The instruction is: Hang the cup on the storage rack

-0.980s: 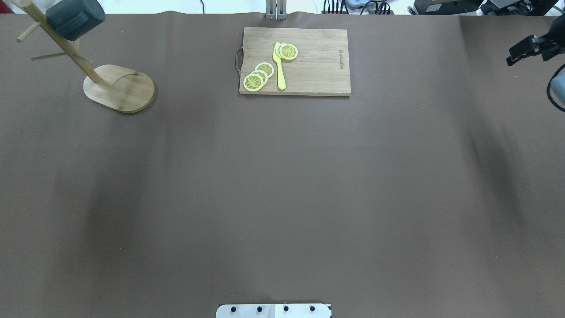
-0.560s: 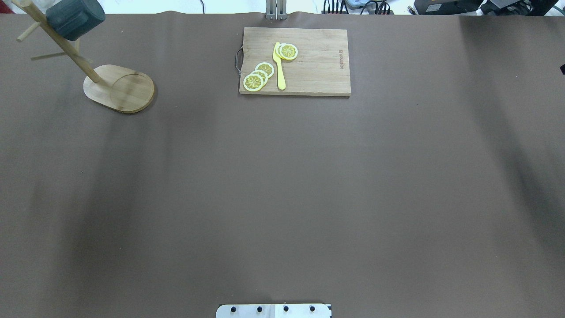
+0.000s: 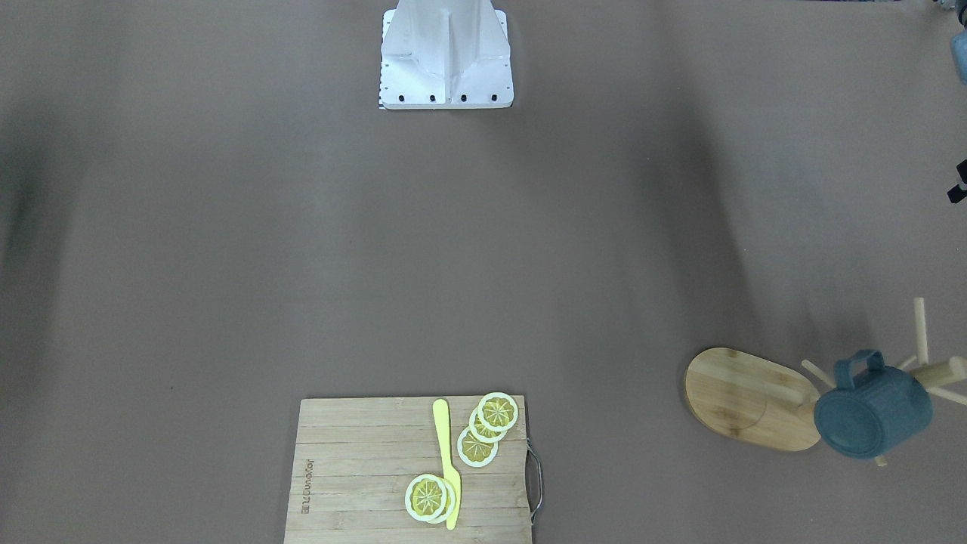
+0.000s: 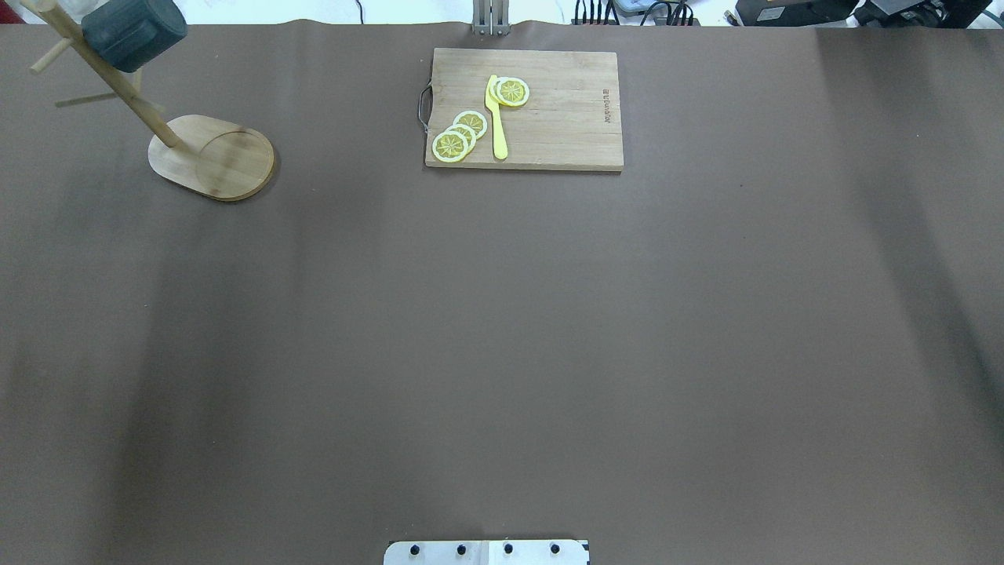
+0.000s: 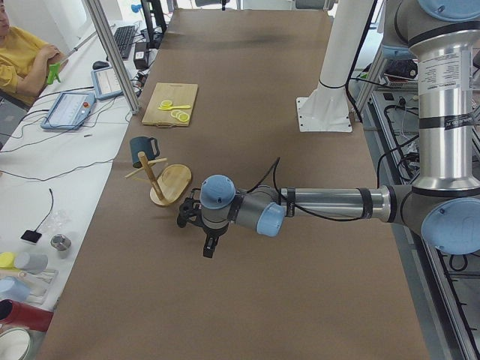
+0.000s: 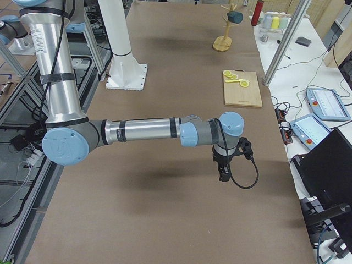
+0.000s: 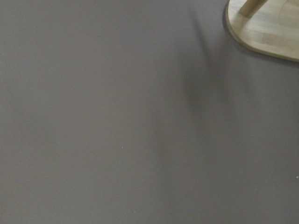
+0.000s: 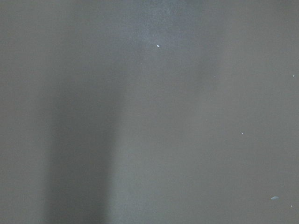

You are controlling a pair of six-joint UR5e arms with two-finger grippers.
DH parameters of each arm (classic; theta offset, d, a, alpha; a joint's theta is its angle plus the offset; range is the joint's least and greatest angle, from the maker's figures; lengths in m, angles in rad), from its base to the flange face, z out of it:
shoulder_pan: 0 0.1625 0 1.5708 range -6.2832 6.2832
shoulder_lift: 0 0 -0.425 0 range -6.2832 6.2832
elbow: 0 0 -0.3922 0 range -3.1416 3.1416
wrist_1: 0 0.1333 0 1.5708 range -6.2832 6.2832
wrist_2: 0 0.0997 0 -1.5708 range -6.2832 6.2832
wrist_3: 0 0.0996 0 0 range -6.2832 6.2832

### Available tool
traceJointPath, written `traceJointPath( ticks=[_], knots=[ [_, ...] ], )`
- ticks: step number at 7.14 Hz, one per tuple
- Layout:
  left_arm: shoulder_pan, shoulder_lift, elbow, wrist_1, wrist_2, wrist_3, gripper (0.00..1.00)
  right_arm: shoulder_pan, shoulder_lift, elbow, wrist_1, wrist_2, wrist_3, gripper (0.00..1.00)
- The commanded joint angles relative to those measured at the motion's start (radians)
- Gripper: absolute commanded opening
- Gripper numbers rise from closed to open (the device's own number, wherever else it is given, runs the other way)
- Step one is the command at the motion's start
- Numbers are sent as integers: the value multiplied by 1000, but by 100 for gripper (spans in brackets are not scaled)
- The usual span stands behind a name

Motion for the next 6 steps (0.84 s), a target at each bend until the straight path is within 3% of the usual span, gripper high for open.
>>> traceJointPath(
  ticks=[1,6],
  knots=[
    [6,7,14,-12,13,3,98,-1,-60,44,1,-3,-2,100],
    [4,-17,4,-12,-16,3,98,-15,-61,49,-1,-3,0,100]
  ],
)
